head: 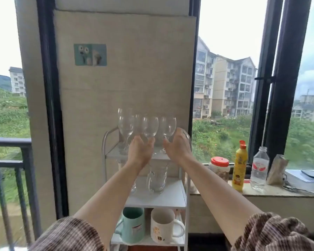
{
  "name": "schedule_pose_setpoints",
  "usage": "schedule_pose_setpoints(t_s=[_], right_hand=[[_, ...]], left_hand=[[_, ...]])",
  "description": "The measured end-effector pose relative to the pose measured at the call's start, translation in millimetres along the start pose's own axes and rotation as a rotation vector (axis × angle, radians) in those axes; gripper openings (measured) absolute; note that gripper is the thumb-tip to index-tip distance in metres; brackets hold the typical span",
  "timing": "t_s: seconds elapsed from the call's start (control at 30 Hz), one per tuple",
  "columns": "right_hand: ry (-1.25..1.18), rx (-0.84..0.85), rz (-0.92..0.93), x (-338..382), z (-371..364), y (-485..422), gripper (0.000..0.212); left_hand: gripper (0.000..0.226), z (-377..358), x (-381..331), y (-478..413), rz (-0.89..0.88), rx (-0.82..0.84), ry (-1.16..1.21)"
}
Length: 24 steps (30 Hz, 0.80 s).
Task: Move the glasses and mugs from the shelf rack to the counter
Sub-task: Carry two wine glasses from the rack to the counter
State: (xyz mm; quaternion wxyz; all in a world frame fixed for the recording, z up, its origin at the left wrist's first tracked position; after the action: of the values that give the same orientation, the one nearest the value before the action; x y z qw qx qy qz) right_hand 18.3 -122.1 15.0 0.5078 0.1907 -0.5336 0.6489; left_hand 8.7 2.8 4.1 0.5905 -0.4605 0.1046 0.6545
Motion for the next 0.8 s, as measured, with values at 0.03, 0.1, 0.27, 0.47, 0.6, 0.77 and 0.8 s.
schedule_pose_setpoints(t_s=[0.03,0.1,0.27,0.47,0.6,0.77,0.8], right_hand=[[-0.030,-0.026,-0.017,0.4,-1.5,-5.6,0.042],[-0.071,-0.066,-0.065,-0.1,-4.0,-18.5,0.049],[-0.226,-0.076,-0.148,-4.1,-7.4,-47.8,0.062],[-0.378,-0.076,-0.181,-10.7,-8.2,-67.2,0.066],[-0.394,-0.089,-0.166,-13.6,-8.1,-71.9,0.065],[-0.406,-0.097,-0.137,-11.4,1.8,-67.6,0.066],[-0.412,-0.099,-0.127,-10.3,5.9,-66.4,0.067]], left_hand=[[0.050,-2.7,-0.7,-5.7,0.005,0.006,0.061],[0.058,-6.5,-0.6,-17.7,0.005,0.029,0.140],[0.073,-11.9,-0.5,-36.3,-0.006,0.039,0.242],[0.078,-19.9,1.8,-49.7,-0.102,-0.018,0.239],[0.079,-21.9,0.4,-53.0,-0.125,-0.065,0.244],[0.077,-16.9,-2.3,-46.8,-0.165,-0.092,0.243],[0.077,-14.1,-3.1,-44.6,-0.179,-0.094,0.249]])
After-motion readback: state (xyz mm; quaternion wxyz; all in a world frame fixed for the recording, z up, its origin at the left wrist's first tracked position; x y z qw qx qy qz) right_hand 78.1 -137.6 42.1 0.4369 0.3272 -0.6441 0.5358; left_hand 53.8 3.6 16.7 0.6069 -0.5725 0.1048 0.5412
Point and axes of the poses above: each hand's wrist, its own y-axis away from the middle knuckle, its own z-axis out of the back of the hand, x = y × z, the point moved 1 cm from there along -y, towards the middle knuckle, and after that the axes turned 14 degrees about -y, right-handed, at the moved point
